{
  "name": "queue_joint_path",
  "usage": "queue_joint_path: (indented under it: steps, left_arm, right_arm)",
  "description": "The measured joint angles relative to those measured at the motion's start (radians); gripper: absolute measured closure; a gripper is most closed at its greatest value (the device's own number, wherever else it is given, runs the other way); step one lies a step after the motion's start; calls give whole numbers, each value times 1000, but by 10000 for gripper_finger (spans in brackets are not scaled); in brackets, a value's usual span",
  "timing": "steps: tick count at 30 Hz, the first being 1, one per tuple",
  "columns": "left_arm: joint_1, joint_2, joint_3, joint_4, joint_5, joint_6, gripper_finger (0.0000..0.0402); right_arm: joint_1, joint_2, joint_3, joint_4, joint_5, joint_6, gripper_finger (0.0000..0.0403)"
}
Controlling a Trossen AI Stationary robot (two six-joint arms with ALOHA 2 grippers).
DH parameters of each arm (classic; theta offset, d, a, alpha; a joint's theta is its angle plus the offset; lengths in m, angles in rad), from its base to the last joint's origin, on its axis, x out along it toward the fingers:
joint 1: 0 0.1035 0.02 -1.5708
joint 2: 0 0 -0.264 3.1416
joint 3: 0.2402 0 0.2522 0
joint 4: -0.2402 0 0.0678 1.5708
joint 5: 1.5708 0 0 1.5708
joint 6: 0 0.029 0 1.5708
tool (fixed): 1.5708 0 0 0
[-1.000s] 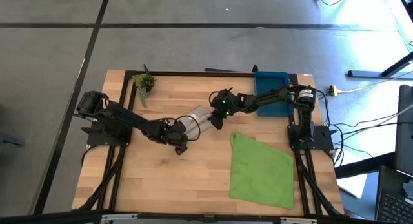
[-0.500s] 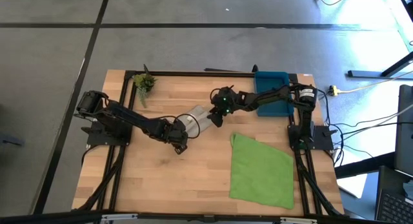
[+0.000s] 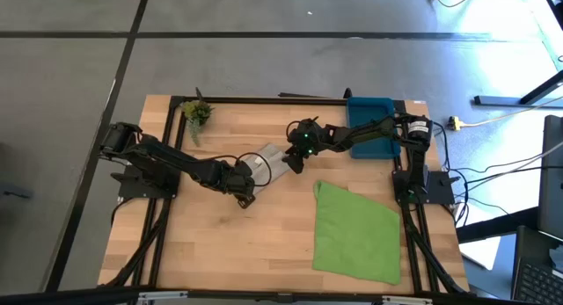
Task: Roll microfiber towels into tight, uniform cylinder then place into a basket
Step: Roll the gray towel
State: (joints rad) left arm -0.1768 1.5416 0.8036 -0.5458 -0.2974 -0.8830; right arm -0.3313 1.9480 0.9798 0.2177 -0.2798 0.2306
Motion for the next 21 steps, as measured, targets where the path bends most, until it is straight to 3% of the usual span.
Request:
queue_joint_path:
  steps: [11, 21]
  left_arm:
    - [0, -86, 0, -55, -36, 18, 304]
    - [-14, -125, 0, -7, -206, 213, 304]
  right_arm:
    - [0, -1, 0, -3, -1, -4, 199]
    - [0, -1, 0, -5, -1, -4, 199]
